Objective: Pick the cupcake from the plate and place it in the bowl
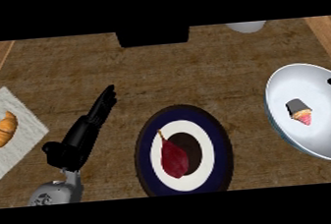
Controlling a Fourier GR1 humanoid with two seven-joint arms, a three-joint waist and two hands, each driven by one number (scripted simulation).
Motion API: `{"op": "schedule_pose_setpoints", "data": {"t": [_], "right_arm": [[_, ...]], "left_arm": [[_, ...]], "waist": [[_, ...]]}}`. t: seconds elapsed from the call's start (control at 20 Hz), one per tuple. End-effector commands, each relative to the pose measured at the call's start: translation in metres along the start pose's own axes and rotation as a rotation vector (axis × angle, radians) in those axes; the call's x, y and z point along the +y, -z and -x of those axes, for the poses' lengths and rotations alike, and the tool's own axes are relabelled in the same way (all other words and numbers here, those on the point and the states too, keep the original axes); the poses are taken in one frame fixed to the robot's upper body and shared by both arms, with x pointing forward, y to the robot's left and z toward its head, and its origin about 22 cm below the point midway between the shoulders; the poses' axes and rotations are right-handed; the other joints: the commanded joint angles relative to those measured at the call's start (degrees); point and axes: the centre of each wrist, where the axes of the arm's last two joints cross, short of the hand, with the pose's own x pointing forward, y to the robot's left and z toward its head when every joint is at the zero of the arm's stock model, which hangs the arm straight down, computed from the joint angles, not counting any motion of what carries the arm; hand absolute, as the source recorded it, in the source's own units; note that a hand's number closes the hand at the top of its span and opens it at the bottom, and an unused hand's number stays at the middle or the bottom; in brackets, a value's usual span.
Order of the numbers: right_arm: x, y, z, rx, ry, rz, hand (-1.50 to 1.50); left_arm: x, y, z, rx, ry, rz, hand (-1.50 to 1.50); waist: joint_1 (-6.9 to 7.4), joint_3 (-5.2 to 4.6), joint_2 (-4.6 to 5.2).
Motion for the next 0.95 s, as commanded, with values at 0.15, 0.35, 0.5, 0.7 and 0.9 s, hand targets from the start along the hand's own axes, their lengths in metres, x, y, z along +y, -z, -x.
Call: {"op": "schedule_pose_setpoints", "data": {"t": [0.15, 0.35, 0.5, 0.7, 0.9], "right_arm": [[-0.07, 0.004, 0.056, 0.097, 0.148, 0.135, -1.5], [-0.118, -0.008, 0.103, 0.09, 0.176, 0.197, -1.5], [-0.151, -0.031, 0.128, 0.091, 0.215, 0.203, -1.5], [-0.19, -0.053, 0.178, 0.09, 0.243, 0.194, -1.5], [-0.205, -0.061, 0.219, 0.076, 0.289, 0.147, -1.5]], "left_arm": [[-0.007, -0.001, -0.008, 0.0, 0.013, 0.002, 0.0], [0.005, 0.014, -0.006, -0.006, -0.003, -0.02, 0.0], [0.01, 0.005, -0.002, 0.013, -0.01, -0.009, 0.0], [-0.008, 0.002, -0.002, 0.011, -0.011, -0.028, 0.0], [0.006, 0.001, -0.005, 0.012, 0.0, 0.012, 0.0]], "waist": [[-0.46, 0.03, -0.11], [-1.09, 0.04, -0.05], [-1.2, 0.02, -0.14], [-1.23, 0.04, -0.19], [-0.4, 0.04, -0.01]]}}
